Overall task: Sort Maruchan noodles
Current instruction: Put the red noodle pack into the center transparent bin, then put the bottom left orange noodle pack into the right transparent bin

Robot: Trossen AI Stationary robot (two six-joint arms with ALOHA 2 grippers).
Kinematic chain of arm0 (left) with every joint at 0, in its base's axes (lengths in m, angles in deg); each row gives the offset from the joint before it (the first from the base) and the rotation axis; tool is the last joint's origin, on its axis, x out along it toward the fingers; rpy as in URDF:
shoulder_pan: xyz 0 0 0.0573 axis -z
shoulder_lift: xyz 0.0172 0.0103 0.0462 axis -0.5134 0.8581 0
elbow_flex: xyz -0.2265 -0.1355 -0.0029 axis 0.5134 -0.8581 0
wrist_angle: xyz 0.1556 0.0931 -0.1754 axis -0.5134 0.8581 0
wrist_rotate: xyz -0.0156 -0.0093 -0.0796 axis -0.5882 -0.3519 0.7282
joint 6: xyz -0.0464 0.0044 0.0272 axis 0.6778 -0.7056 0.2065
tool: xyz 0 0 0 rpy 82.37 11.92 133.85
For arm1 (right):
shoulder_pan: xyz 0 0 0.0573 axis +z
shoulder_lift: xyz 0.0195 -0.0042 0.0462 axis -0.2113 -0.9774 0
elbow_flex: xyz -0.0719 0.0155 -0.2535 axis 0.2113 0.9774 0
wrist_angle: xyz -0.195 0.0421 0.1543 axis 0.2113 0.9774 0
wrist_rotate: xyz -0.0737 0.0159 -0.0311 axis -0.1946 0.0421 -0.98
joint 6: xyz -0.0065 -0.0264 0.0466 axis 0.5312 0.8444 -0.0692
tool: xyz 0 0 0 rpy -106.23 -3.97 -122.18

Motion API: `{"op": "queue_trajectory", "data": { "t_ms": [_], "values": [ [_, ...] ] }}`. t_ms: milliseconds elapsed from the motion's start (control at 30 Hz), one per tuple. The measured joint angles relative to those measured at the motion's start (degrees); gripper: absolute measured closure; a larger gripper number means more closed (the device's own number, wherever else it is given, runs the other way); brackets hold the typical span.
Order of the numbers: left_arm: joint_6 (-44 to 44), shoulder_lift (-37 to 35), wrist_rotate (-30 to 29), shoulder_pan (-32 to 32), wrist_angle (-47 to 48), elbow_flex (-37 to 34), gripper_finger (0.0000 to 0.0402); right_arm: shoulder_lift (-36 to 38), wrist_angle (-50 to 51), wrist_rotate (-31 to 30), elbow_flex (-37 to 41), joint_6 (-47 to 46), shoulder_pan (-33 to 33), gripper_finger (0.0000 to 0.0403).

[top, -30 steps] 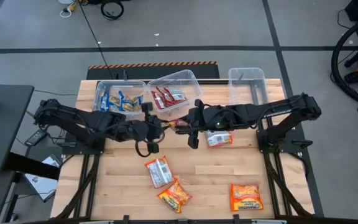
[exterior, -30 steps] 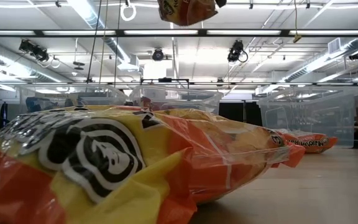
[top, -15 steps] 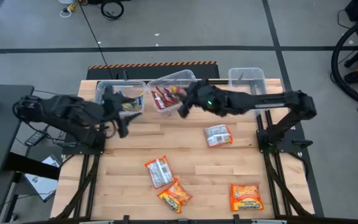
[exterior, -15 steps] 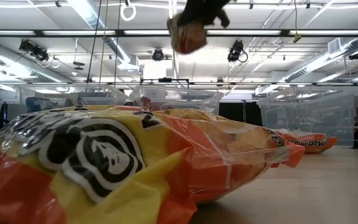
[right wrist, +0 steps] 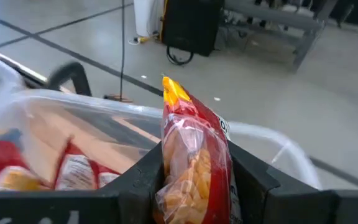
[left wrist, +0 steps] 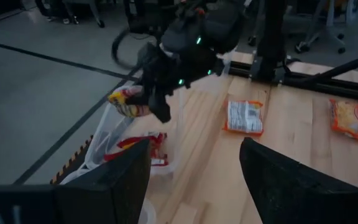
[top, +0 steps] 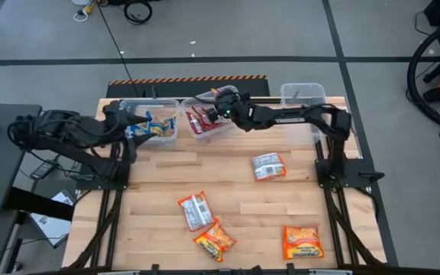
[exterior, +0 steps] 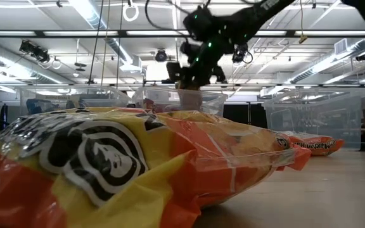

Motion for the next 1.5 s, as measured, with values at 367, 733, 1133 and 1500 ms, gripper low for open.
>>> {"op": "queue_trajectory", "data": {
  "t_ms": [367,733,1133,1500],
  "values": [
    [-0.33,-0.26,1.38,0.0,3.03,-0.01,0.0154,-7.32,-2.97,-0.87,-0.12,-7.21,-1.67,0.0267],
    [-0.33,-0.26,1.42,0.0,3.38,-0.01,0.0155,-7.03,-0.31,-0.73,-0.14,-8.75,-0.87,0.0245],
    [1.18,-0.61,3.23,0.0,4.36,-0.01,0.0155,-5.63,7.19,2.82,-1.44,-8.22,-0.14,0.0217],
    [4.21,-0.65,7.64,0.0,4.71,-0.01,0.0155,-5.04,9.17,3.92,-1.55,-10.68,0.3,0.0179]
  ]
}}
